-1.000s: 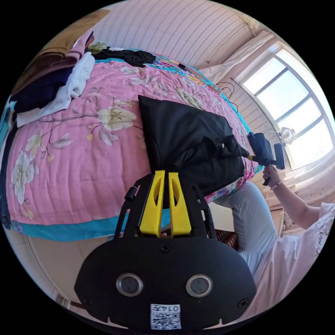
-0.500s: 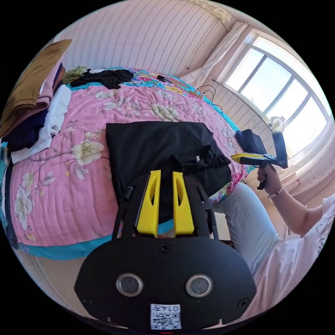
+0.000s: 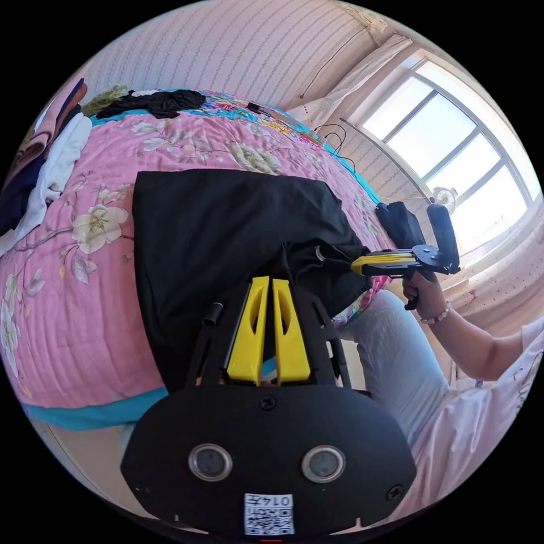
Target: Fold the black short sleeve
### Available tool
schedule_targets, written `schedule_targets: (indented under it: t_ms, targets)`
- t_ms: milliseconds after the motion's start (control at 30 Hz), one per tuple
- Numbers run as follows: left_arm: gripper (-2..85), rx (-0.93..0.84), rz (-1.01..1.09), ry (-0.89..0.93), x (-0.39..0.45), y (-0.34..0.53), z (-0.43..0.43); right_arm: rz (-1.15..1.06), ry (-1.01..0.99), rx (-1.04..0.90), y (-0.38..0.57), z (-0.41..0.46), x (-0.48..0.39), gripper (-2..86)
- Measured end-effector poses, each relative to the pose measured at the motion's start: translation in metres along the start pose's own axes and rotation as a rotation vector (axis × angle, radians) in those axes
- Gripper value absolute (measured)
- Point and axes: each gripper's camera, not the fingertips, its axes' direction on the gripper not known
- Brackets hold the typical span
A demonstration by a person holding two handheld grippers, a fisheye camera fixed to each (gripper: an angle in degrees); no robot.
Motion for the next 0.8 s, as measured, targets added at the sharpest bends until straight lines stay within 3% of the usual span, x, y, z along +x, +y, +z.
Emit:
schedule_targets:
  t_ms: [333, 500, 667, 800]
  targets:
    - [-1.0, -0.002, 0.082, -0.094, 0.072, 0.062, -0.043, -0.017, -0.006, -0.056, 0.035, -0.011, -0.042, -0.3]
    - [-1.0, -0.020, 0.273, -0.168, 0.140, 0.041, -0.015, -0.119, 0.070, 0.020, -0.010, -0.016, -0.082, -0.3]
    - [-1.0, 0.001, 0.317, -0.313, 0.174, 0.022, 0.021, -0.192, 0.148, 0.051, -0.078, 0.002, -0.126, -0.4]
    - [-1.0, -0.144, 0.270, -0.317, 0.168, 0.029, 0.075, -0.176, 0.114, -0.101, -0.108, 0.050, -0.135, -0.4]
